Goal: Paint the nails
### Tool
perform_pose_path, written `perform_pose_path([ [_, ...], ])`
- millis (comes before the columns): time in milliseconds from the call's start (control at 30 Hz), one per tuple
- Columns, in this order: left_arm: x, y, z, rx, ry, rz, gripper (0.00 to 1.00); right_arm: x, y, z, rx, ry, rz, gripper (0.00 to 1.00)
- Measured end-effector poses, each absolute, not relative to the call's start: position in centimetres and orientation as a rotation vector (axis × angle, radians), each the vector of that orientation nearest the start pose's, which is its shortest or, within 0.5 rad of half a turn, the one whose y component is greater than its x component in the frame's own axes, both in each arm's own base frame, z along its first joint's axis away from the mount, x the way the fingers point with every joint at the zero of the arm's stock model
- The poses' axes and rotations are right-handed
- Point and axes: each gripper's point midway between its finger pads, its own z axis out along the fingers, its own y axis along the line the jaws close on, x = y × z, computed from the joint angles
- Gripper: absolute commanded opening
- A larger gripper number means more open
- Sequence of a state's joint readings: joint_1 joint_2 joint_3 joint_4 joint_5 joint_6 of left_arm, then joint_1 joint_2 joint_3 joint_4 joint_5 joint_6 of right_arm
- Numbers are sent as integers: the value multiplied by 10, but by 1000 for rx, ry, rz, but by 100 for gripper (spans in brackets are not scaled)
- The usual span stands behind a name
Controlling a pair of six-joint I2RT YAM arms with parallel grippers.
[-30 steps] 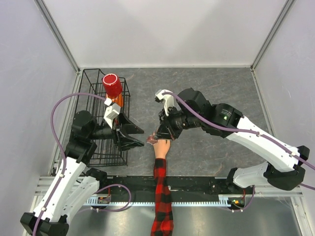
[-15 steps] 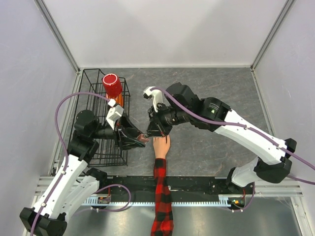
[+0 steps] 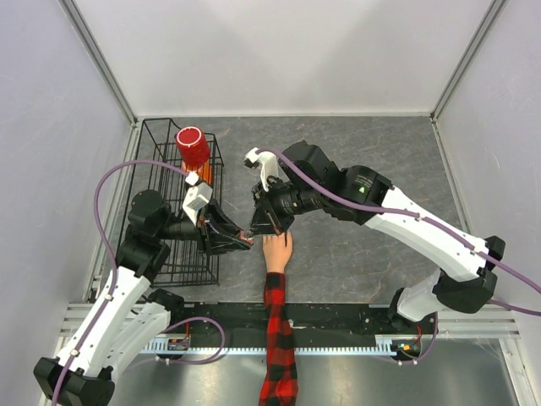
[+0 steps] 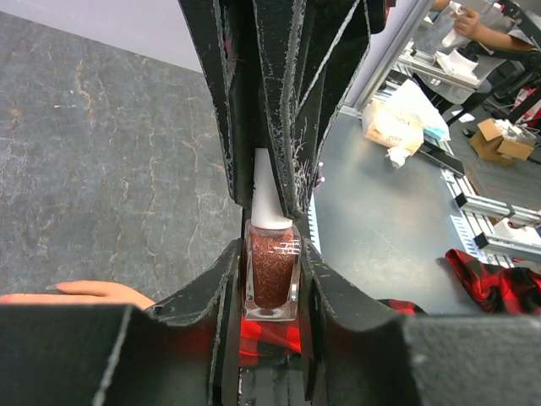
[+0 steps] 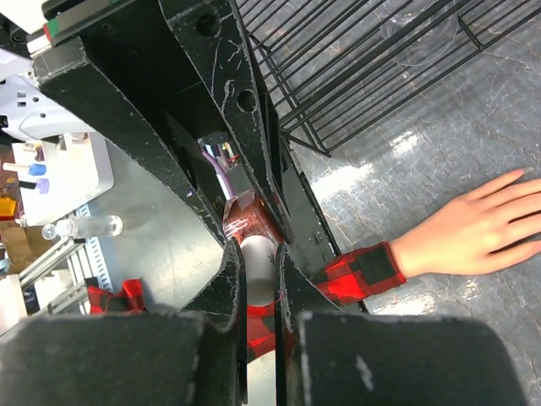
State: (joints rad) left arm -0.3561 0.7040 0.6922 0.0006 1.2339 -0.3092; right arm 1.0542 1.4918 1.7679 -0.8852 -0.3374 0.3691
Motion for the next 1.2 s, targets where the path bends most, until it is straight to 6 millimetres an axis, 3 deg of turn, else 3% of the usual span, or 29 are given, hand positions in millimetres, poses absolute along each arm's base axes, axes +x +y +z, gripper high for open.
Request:
perform_pose_path([
  [33,114,-223,300,1059,1438,-1451,2,130,374,335,-998,2175,1118,31],
  [133,116,-223,299,1042,1446,-1430,2,133,375,334,-985,2180,1099,67],
  [233,130,-222,296,948,1504,-1366,2,146,374,332,-940,2171,1026,78],
  [400,155,-216,297,803,1549,-1235,2,170,369,334,-792,2138,930,78],
  [500,170,-209,301,706,1557,-1151,2,183,369,341,-665,2105,921,59],
  [567,176,-204,306,649,1550,-1105,2,190,372,348,-581,2085,940,57],
  [867,187,-187,315,521,1485,-991,2,209,394,378,-340,2002,1055,50],
  [1200,192,-185,314,490,1468,-974,2,215,417,356,-329,2042,1047,43],
])
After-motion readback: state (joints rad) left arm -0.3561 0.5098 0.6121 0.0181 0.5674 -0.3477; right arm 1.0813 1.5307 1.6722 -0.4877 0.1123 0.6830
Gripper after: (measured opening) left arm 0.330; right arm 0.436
